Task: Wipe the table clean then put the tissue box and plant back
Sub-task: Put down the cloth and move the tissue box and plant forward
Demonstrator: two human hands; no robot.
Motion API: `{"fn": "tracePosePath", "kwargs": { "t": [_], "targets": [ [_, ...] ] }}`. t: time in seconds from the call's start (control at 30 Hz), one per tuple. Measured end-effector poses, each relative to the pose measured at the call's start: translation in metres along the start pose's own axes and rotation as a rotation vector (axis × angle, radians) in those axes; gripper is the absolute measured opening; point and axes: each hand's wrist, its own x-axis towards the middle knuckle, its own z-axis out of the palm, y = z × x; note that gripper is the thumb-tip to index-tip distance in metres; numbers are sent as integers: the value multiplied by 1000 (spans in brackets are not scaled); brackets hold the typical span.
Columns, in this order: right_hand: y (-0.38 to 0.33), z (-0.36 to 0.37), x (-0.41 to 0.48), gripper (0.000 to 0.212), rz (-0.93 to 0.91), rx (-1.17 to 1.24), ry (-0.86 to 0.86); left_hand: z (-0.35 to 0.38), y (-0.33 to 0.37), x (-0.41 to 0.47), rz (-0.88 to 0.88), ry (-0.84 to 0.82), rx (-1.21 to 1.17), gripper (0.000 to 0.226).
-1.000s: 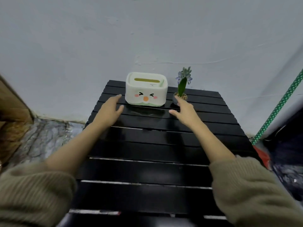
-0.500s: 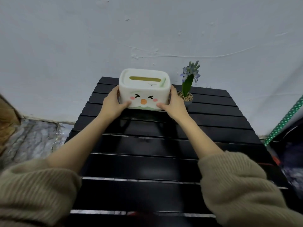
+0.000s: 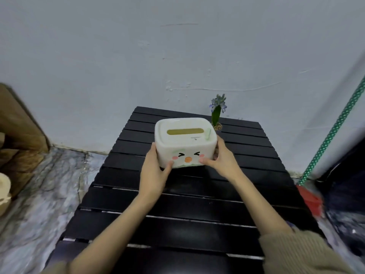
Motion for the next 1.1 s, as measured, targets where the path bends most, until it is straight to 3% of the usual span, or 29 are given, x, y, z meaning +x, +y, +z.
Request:
{"fn": "tracePosePath", "kwargs": {
  "t": [0.37, 0.5, 0.67, 0.93, 1.1],
  "targets": [
    [23, 0, -37, 85, 67, 74, -59, -9, 0, -39, -85, -148, 23, 65],
    [33, -18, -32, 85, 59, -47, -133, -32, -22, -39, -111, -207, 123, 54],
    [53, -31, -17, 72, 149, -98, -21, -48, -42, -19, -86, -384, 314, 50],
    [69, -37, 48, 71, 147, -181, 104, -37, -56, -8, -43, -343, 452, 47],
    [81, -34, 102, 83, 147, -206, 199, -34, -61, -6, 5, -324, 492, 47]
  ]
}}
